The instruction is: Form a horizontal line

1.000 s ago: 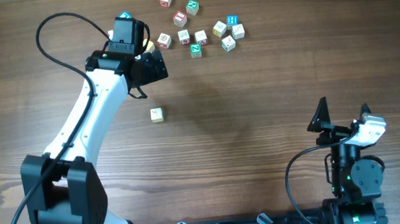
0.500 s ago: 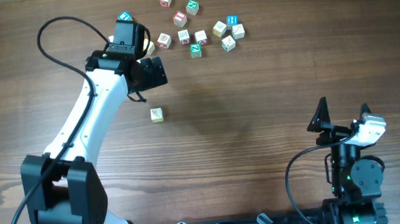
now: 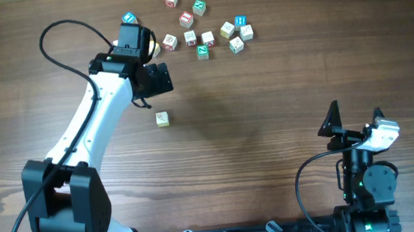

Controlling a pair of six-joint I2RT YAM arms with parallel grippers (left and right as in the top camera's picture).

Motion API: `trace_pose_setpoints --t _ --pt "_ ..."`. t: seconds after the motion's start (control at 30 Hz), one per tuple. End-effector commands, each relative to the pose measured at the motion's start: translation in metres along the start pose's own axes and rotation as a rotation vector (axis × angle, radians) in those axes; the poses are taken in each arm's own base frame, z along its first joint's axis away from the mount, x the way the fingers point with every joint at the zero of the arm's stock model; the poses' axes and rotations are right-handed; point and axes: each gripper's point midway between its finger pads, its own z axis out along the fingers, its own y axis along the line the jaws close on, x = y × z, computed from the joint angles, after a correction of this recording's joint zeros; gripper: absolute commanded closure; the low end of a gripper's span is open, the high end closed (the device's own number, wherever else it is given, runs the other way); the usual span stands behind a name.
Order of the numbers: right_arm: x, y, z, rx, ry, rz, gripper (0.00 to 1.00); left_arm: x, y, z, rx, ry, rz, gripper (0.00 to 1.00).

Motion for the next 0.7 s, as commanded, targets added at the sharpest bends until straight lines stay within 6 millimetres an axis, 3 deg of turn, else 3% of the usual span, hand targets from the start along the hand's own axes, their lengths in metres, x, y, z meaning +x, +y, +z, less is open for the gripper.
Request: trace_pose_setpoints --t 0.0,0.13,0.67 --pt "-0.001 -0.002 0.0 0.011 -0.006 -0.011 0.0 0.018 0.008 0.014 -0.028 0.054 0.007 0.01" --pt "-0.001 -0.002 0.0 0.011 -0.007 -0.011 0.0 0.03 0.012 0.023 -0.041 0.081 0.011 0.0" --pt "-0.001 -0.002 0.0 0.011 -0.006 -0.011 0.0 0.023 0.009 0.024 -0.026 0.05 0.006 0.0"
